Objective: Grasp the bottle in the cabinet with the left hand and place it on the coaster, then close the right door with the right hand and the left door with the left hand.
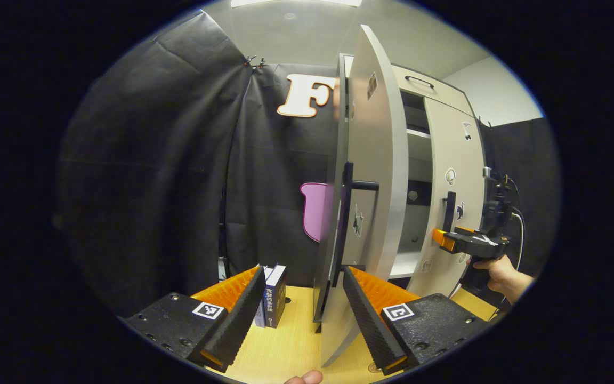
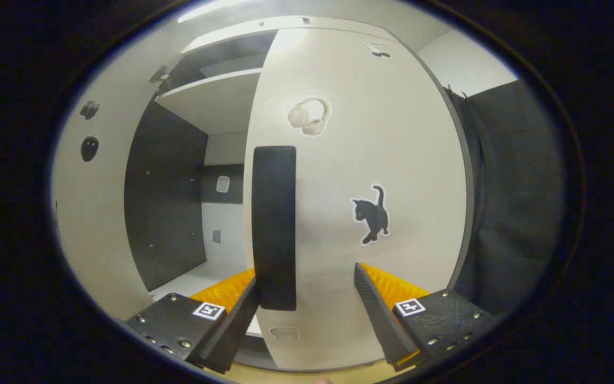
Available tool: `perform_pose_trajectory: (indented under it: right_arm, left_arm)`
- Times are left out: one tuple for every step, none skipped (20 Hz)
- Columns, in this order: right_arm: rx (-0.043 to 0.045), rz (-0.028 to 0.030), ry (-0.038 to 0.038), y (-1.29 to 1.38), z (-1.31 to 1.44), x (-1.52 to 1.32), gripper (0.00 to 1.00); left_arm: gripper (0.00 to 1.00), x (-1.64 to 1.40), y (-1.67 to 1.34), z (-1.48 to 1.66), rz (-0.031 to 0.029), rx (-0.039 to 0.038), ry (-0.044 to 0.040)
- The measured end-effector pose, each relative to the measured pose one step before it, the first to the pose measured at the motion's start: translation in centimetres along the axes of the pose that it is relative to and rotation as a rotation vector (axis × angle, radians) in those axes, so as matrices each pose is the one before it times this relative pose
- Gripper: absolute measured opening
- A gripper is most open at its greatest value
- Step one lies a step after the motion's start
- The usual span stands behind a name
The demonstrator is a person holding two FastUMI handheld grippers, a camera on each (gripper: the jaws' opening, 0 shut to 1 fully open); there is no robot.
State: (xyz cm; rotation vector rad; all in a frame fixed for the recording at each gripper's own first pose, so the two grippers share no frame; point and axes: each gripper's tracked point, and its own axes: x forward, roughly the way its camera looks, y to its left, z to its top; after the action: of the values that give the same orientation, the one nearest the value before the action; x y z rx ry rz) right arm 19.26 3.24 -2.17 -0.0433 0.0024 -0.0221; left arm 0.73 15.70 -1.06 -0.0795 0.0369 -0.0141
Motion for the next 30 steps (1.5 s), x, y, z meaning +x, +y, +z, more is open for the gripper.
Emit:
perform_pose_trajectory:
  right_arm:
    - [0.00309,0.00348,0.01908,0.040,-0.370,-0.251,1.00]
    - [-0.00222,0.00125,0.00417,-0.098,-0.165,-0.399,1.00]
    - [-0.00171,0.00357,-0.00595,-0.004,0.066,-0.584,1.00]
    - [-0.00224,0.00724,-0.00453,-0.099,0.171,-0.578,1.00]
    - [-0.00401,0.00857,-0.00213,-0.031,0.079,-0.677,1.00]
    - [-0.00203,0.01155,-0.00003,0.037,0.019,-0.896,1.00]
    - [-0.00005,0.01453,0.00096,0.086,0.039,-0.934,0.97]
    - [-0.00087,0.01201,0.00205,-0.021,0.025,-0.955,1.00]
    - [0.00198,0.00697,-0.00037,-0.094,0.052,-0.892,1.00]
    - [0.00615,0.00872,-0.00239,0.020,0.056,-0.874,1.00]
    - [0.00846,0.01061,-0.00088,0.014,-0.007,-0.845,1.00]
    - [0.00941,0.01502,0.00561,0.074,-0.196,-0.807,1.00]
    - [0.00898,0.01050,0.00200,0.041,-0.067,-0.696,1.00]
    - [0.00408,0.00864,-0.00169,-0.022,0.071,-0.755,1.00]
    - [0.00235,0.00430,0.00084,-0.089,0.008,-0.627,1.00]
    - [0.00200,0.00278,-0.00055,-0.139,-0.020,-0.529,1.00]
    - [0.00480,0.00377,-0.00207,-0.170,0.053,-0.537,1.00]
    - [0.00592,0.00206,0.00144,-0.141,0.006,-0.471,1.00]
    - [0.00760,0.00082,0.00204,-0.280,-0.096,-0.230,1.00]
    - [0.00632,0.00235,0.00676,-0.198,-0.168,-0.284,1.00]
    - [0.00571,-0.00084,0.00392,-0.300,-0.142,-0.239,0.97]
    - [0.00349,-0.00115,0.00574,-0.303,-0.214,-0.283,1.00]
    - [0.00303,-0.00279,0.00708,-0.332,-0.264,-0.161,1.00]
    - [0.00344,0.00206,0.00736,-0.160,-0.257,-0.202,1.00]
    - [0.00435,0.00233,0.00744,-0.126,-0.261,-0.197,1.00]
    - [0.00137,0.00413,0.00535,-0.074,-0.242,-0.144,1.00]
    - [-0.00123,0.00089,0.00923,-0.145,-0.309,-0.049,1.00]
    - [-0.00210,0.00116,0.00699,-0.155,-0.332,-0.184,0.97]
    - [0.00020,-0.00020,0.00539,-0.168,-0.209,-0.064,1.00]
    - [0.00436,-0.00044,0.00453,-0.199,-0.161,-0.095,1.00]
  left_arm:
    - [0.93,0.413,-0.035,0.138,-0.00889,0.01489,-0.00503]
    - [0.93,0.253,-0.226,-0.006,-0.01459,0.01527,0.00266]
    - [0.93,0.203,-0.338,-0.094,-0.01444,0.00979,-0.00029]
    - [0.93,0.307,-0.043,-0.034,-0.00226,0.01341,0.00059]
    - [0.92,0.026,0.103,0.032,-0.00562,0.01639,0.00198]
    - [0.87,0.034,-0.105,0.014,-0.01105,0.01069,-0.00026]
    - [0.92,0.188,-0.296,0.168,-0.01212,-0.00617,-0.00829]
    - [0.92,0.030,-0.208,-0.113,-0.01129,-0.00602,0.00677]
    - [0.92,-0.008,-0.287,-0.206,-0.01332,-0.00488,0.00442]
    - [0.92,0.050,-0.327,0.042,-0.01003,-0.01153,0.00143]
    - [0.92,0.102,-0.462,-0.177,-0.01121,-0.01089,0.00447]
    - [0.87,0.090,-0.472,0.006,-0.01147,-0.01204,-0.00101]
    - [0.87,0.195,-0.553,-0.049,-0.01159,-0.00844,0.00276]
    - [0.87,0.083,-0.591,-0.069,-0.01294,-0.00671,0.00187]
    - [0.87,0.244,-0.603,-0.032,-0.01393,-0.00417,0.00059]
    - [0.92,0.241,-0.585,-0.101,-0.01093,-0.00289,0.00110]
    - [0.92,0.323,-0.555,0.006,-0.01266,0.00381,-0.00156]
    - [0.92,0.311,-0.545,-0.017,-0.00656,0.00726,0.00074]
    - [0.92,0.240,-0.343,-0.249,-0.00712,0.01132,0.00587]
    - [0.92,0.313,-0.519,0.215,-0.00474,0.00675,-0.01279]
    - [0.88,0.053,-0.462,-0.116,-0.00118,0.01410,0.00084]
    - [0.93,0.198,-0.348,0.091,0.00046,0.01229,-0.00649]
    - [0.93,0.203,-0.458,0.122,-0.00259,0.01159,-0.00535]
    - [0.92,0.110,-0.327,-0.148,-0.00109,0.00508,0.00072]
    - [0.93,0.298,-0.320,0.001,-0.00360,-0.00172,-0.00221]
    - [0.92,0.272,-0.361,-0.070,-0.00470,-0.00887,0.00190]
    - [0.87,0.178,-0.394,-0.053,-0.00583,-0.01039,0.00164]
    - [0.92,0.207,-0.420,-0.050,-0.00554,-0.00987,0.00175]
    - [0.92,0.309,-0.377,-0.061,-0.00414,-0.00422,0.00273]
    - [0.93,0.295,-0.376,0.026,-0.00269,0.00154,-0.00068]
